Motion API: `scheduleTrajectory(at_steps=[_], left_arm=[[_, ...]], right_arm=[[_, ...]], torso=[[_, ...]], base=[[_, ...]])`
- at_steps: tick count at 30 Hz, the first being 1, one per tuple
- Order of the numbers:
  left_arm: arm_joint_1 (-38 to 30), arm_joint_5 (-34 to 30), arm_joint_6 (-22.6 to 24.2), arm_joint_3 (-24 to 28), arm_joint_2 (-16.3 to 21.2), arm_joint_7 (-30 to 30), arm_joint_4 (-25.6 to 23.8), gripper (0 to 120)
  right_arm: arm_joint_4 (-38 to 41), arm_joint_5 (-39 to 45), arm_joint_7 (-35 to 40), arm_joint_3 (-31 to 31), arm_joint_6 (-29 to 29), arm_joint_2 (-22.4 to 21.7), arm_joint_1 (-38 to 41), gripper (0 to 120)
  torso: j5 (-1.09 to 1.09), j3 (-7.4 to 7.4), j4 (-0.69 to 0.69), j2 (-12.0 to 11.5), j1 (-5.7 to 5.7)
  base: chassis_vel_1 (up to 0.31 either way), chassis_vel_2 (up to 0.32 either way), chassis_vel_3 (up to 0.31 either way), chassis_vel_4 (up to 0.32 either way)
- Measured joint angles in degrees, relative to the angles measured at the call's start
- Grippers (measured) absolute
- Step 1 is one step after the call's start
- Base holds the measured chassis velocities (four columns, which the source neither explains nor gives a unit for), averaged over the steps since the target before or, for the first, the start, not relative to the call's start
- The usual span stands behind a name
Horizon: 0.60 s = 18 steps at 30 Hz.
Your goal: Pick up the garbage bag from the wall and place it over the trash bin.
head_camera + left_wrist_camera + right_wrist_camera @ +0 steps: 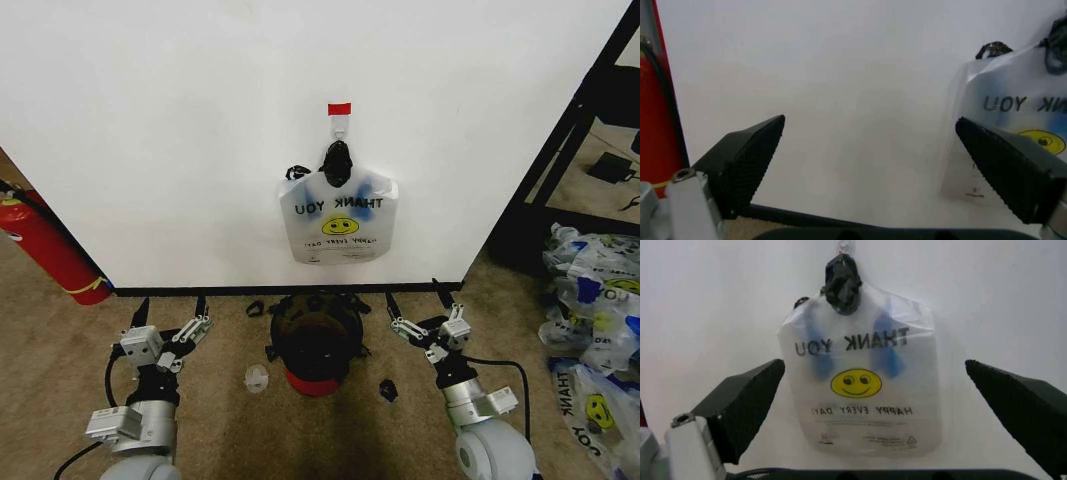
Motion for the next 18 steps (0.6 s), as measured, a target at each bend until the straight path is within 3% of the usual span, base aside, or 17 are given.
scheduleTrajectory(at_steps=[6, 7, 8, 11, 12, 13, 18], left_arm=[[-0.38, 1.27, -1.23, 0.37, 0.61, 0.09, 1.13, 100], [-0.71, 1.48, -1.23, 1.00, 1.04, 0.11, 1.61, 100], [-0.80, 1.74, -1.29, 1.41, 1.27, 0.16, 1.94, 100], [-0.19, 2.64, -2.03, 1.88, 1.66, 0.33, 2.67, 100], [-0.19, 2.64, -2.03, 1.88, 1.66, 0.33, 2.67, 100], [0.03, 2.83, -2.22, 1.78, 1.79, 0.34, 2.84, 100], [0.05, 3.25, -2.04, 0.62, 2.67, 0.49, 2.72, 100]], right_arm=[[-0.15, 6.58, 6.31, -4.09, -3.60, -2.23, 3.82, 100], [-0.80, 10.21, 5.79, -4.60, -3.56, -2.85, 5.10, 100], [-1.65, 14.03, 4.64, -5.27, -3.44, -3.42, 6.41, 100], [-5.86, 32.36, 0.28, -9.75, -3.01, -5.21, 13.29, 100], [-5.86, 32.36, 0.28, -9.75, -3.01, -5.21, 13.29, 100], [-7.64, 38.30, -0.81, -11.24, -3.01, -5.35, 16.02, 100], [-17.72, 58.71, -6.63, -15.91, -4.97, -2.68, 27.90, 100]], torso=[[0.01, 0.00, 0.04, 0.00, 0.00], [0.00, 0.00, 0.04, 0.00, 0.00], [-0.01, 0.00, -0.05, 0.00, 0.00], [0.01, 0.00, 0.01, 0.00, 0.00], [0.01, 0.00, 0.01, 0.00, 0.00], [-0.01, 0.01, 0.02, 0.00, 0.00], [0.00, 0.01, 0.00, 0.00, 0.01]], base=[[0.000, 0.000, 0.000, 0.000], [0.000, 0.000, 0.000, 0.000], [0.000, 0.000, 0.000, 0.000], [0.000, 0.000, 0.000, 0.000], [0.000, 0.000, 0.000, 0.000], [0.000, 0.000, 0.000, 0.000], [0.000, 0.000, 0.000, 0.000]])
